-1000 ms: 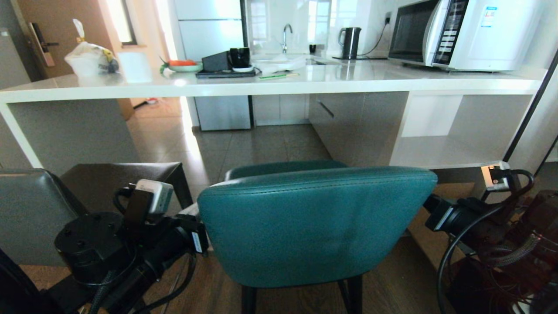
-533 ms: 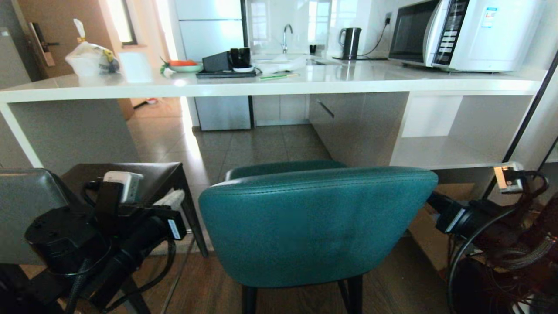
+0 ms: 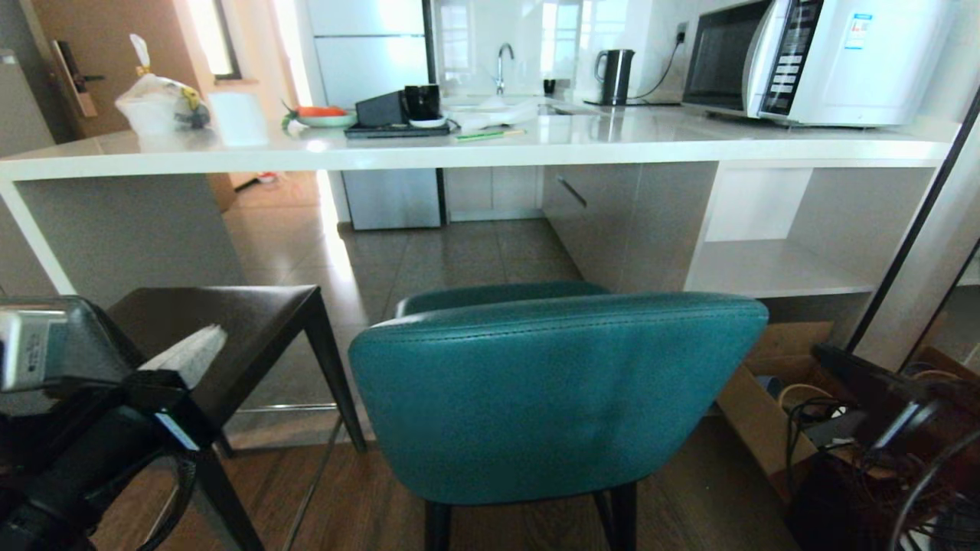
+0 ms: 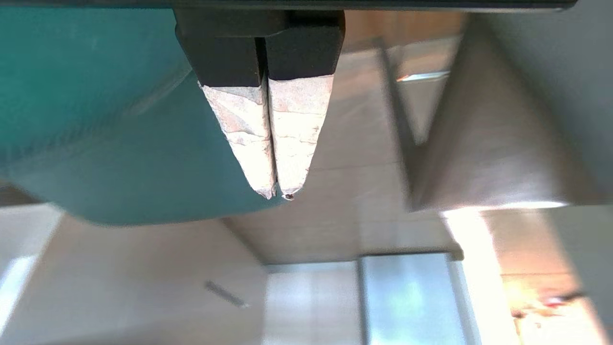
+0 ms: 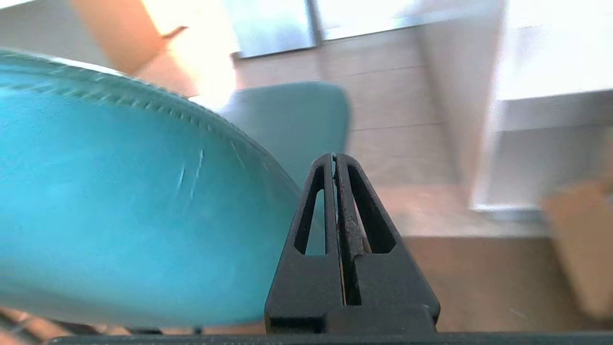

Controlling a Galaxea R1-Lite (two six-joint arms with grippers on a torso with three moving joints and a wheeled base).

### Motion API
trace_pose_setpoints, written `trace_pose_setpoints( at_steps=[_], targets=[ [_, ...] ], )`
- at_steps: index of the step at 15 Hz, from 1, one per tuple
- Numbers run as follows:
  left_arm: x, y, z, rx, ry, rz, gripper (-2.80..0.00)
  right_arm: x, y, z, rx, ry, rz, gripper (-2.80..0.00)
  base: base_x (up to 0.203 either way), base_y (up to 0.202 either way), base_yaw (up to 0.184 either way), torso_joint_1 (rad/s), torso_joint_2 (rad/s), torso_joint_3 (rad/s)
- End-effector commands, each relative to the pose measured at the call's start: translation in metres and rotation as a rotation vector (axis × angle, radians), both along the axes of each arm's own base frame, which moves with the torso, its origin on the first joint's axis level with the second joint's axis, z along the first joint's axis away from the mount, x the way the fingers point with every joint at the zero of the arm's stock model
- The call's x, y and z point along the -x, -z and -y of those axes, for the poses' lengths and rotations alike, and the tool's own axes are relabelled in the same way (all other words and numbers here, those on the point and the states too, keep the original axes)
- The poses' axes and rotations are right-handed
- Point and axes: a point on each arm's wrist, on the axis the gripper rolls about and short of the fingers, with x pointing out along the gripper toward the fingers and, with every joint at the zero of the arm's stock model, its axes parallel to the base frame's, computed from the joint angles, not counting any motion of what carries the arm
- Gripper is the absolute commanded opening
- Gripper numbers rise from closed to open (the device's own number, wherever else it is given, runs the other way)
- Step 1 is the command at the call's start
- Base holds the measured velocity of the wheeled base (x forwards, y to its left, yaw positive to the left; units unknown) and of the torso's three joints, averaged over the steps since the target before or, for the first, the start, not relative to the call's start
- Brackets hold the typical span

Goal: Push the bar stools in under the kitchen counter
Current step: Push the gray chair back under the dining table

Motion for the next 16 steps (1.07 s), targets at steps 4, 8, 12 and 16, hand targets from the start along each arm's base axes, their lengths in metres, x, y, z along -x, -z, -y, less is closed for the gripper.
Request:
trace_pose_setpoints(
  at_steps=[4, 8, 12, 16],
  targets=[
    [0.072, -0.033, -0.028, -0.032, -0.070, 0.024, -2.80, 0.087, -0.031, 0.012, 0.013, 0.091, 0.017, -2.80, 0.000, 0.000, 0.000, 0.000, 0.00, 0.000],
    [0.121, -0.046, -0.046, -0.038, -0.237, 0.016, -2.80, 0.138, -0.034, 0.022, 0.022, 0.247, -0.021, -2.80, 0.000, 0.000, 0.000, 0.000, 0.00, 0.000],
    [0.155, -0.041, -0.048, -0.039, -0.299, 0.077, -2.80, 0.168, -0.030, 0.022, 0.059, 0.445, 0.035, -2.80, 0.000, 0.000, 0.000, 0.000, 0.00, 0.000],
    [0.184, -0.032, -0.044, -0.067, -0.273, 0.157, -2.80, 0.181, -0.036, 0.019, 0.037, 0.487, 0.079, -2.80, 0.000, 0.000, 0.000, 0.000, 0.00, 0.000]
  ],
)
